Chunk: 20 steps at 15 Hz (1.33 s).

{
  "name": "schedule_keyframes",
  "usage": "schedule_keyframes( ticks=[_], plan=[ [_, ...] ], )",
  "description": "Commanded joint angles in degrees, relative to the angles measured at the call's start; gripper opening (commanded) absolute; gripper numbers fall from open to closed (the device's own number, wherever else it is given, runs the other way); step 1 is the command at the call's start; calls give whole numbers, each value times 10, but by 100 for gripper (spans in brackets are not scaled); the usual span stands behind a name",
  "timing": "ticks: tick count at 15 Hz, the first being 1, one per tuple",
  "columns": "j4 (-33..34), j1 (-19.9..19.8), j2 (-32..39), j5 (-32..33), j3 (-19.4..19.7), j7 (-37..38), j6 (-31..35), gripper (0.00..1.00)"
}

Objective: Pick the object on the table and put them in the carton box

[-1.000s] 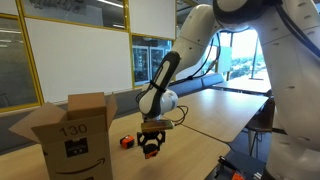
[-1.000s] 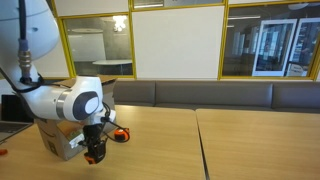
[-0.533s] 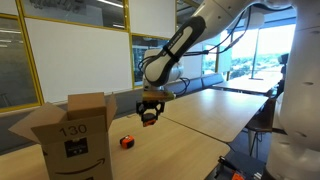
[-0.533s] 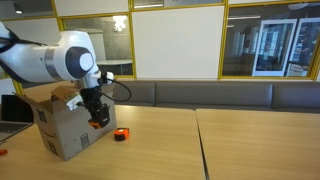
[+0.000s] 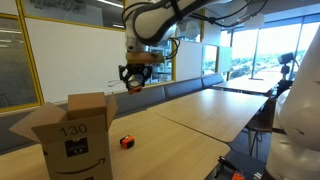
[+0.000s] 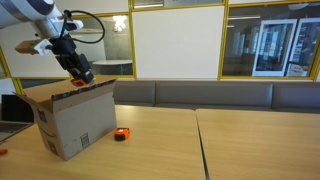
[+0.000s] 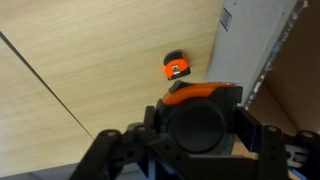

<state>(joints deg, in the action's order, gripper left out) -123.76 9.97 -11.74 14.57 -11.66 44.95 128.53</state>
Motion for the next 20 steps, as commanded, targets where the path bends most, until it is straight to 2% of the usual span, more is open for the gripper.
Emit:
schedule_keyframes(
  ticks=[1,5,10,15,20],
  plan=[
    [99,-5,40,34,-39,3,-40,53],
    [179,5,113,56,-59,-7,-36,53],
    [285,40,232,55,-48,-39,-32,53],
    [361,72,327,20,-23,-80,-19,53],
    [389,83,395,-58,-10,-126,-3,53]
  ],
)
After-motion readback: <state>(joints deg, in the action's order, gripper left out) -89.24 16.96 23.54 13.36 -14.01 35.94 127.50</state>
